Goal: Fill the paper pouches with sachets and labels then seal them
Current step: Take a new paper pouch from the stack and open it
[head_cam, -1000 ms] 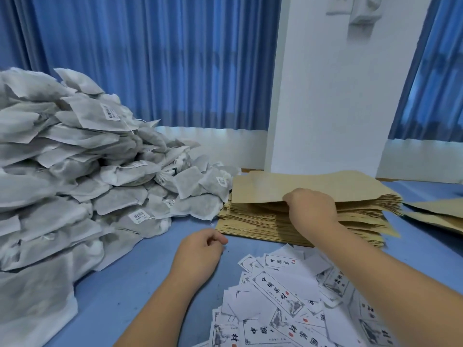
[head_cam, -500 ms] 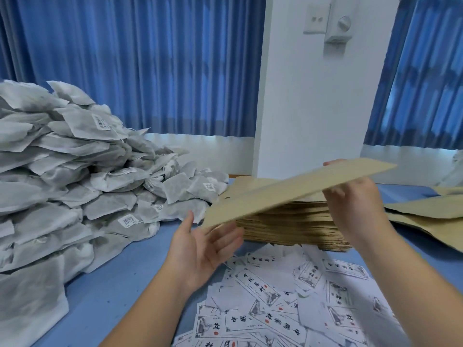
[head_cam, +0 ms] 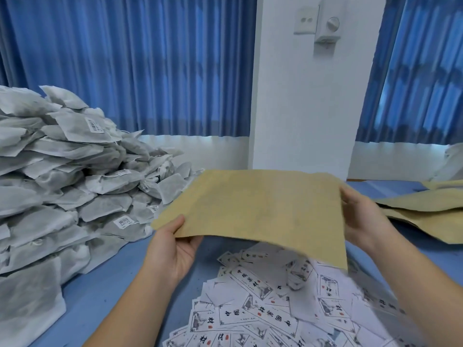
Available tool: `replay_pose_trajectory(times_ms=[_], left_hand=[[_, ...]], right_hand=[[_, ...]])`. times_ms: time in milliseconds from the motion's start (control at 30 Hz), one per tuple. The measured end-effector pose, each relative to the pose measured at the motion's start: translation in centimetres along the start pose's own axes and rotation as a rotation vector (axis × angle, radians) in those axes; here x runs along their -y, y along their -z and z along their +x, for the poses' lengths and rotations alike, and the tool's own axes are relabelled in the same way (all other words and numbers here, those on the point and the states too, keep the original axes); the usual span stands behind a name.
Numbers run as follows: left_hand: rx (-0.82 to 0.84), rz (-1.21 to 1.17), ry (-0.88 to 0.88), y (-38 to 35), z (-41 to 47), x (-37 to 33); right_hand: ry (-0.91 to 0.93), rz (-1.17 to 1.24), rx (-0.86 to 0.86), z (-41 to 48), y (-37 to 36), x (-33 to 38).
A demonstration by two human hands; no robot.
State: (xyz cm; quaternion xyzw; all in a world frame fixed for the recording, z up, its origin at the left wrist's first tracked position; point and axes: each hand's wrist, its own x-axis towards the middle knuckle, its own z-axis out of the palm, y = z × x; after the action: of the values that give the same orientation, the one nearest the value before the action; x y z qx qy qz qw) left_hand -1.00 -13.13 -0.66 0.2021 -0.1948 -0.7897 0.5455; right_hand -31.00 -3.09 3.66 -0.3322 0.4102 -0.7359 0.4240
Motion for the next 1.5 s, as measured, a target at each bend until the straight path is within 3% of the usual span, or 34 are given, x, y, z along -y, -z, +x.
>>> replay_pose_trajectory(times_ms=[133, 200, 333, 467, 567, 633, 733, 833, 967, 1100, 1500], left_hand=[[0.004, 0.099, -0.086, 0.2, 0.5, 0.7], [0.04, 0.195, -0.072, 0.0, 0.3, 1.6], [0.14, 0.537, -0.119, -0.3, -0.2, 3.6], [0.357, 0.958, -0.246, -0.5, -1.5, 4.6], [0.541, 1.142, -0.363, -0.9, -2.2, 5.4], [0.56, 1.208, -0.402, -1.0, -2.4, 5.5], [0.64, 1.177, -0.37, -0.8, -2.7, 5.1], [0.692, 1.001, -0.247, -1.3, -2.9, 5.2], [0.487, 0.755, -0.177, -2.2, -3.0, 5.4], [0.312, 0.764, -0.228, -2.1, -2.9, 5.0], [0.332, 0.644, -0.122, -2.0, -3.2, 4.8]], right_hand=[[0.051, -0.19, -0.22, 0.7, 1.0, -0.2], [0.128, -0.458, -0.274, 0.7, 0.6, -0.9], [0.278, -0.86, -0.136, -0.2, -3.2, -2.9], [0.306, -0.894, 0.059, -1.2, -8.3, -5.2], [0.275, -0.838, 0.124, -2.2, -11.3, -6.0], [0.237, -0.777, 0.118, -2.6, -12.3, -6.1], [0.147, -0.656, 0.123, -2.8, -12.4, -5.4], [0.06, -0.617, 0.141, -2.7, -11.8, -4.9], [-0.011, -0.584, 0.196, -2.7, -11.2, -5.1], [-0.004, -0.575, 0.281, -2.5, -10.9, -5.0], [-0.026, -0.641, 0.325, -2.3, -9.9, -4.7]])
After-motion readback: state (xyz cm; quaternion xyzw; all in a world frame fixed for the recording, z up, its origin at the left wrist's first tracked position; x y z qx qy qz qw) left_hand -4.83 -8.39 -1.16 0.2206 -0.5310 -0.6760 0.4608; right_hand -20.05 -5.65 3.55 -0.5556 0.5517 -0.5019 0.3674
